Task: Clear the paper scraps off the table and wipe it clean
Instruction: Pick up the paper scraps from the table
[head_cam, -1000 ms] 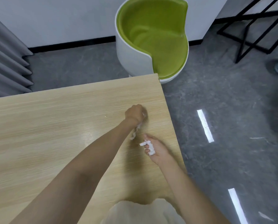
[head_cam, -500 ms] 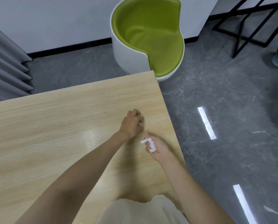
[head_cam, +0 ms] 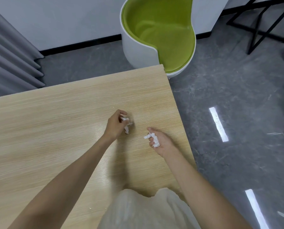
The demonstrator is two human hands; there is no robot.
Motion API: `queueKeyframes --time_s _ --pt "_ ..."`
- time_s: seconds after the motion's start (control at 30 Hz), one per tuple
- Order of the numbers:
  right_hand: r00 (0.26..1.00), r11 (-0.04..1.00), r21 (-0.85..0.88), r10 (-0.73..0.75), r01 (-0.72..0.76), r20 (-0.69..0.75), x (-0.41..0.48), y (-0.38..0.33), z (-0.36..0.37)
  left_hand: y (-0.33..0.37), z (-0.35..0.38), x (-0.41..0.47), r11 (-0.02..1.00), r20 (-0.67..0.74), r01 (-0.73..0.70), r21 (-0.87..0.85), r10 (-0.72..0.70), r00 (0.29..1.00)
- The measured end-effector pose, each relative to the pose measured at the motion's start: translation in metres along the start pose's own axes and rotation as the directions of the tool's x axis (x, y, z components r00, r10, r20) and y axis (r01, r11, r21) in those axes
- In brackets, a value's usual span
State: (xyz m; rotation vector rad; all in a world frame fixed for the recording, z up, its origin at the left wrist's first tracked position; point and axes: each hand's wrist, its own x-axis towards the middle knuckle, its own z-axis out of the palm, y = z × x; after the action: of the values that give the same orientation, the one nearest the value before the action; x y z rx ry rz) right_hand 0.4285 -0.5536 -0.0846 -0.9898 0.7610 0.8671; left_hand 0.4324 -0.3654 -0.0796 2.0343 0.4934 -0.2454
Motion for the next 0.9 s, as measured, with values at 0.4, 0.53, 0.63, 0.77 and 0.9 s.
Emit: queueKeyframes --time_s 0.4,0.53,0.63,0.77,0.9 --pt "1.000 0.996 -0.091 -0.014 0.014 0.003 -0.004 0.011 -0.003 -0.030 0.013 -0.005 0.938 -0.030 0.095 0.334 -0.090 0.996" --pt "1.000 0.995 -0.099 -0.006 0.008 0.016 -0.006 0.014 0.004 -0.019 -0.016 -0.016 0.953 -0.089 0.230 -0.197 -0.251 0.964" --pt "0.998 0.995 -0.096 0.014 -0.007 0.065 -0.009 0.017 0.016 -0.006 -0.038 -0.036 0.874 -0.077 0.226 -0.431 -0.285 0.955" --pt "0.993 0.992 -0.125 0.035 -0.021 0.113 -0.008 0.028 0.039 0.007 -0.037 -0.064 0.843 0.006 0.194 -0.502 -0.222 0.975" --pt "0.983 0.996 -0.018 0.095 -0.093 0.156 -0.014 0.038 0.057 0.008 -0.024 -0.085 0.880 0.078 0.159 -0.447 -0.138 0.987"
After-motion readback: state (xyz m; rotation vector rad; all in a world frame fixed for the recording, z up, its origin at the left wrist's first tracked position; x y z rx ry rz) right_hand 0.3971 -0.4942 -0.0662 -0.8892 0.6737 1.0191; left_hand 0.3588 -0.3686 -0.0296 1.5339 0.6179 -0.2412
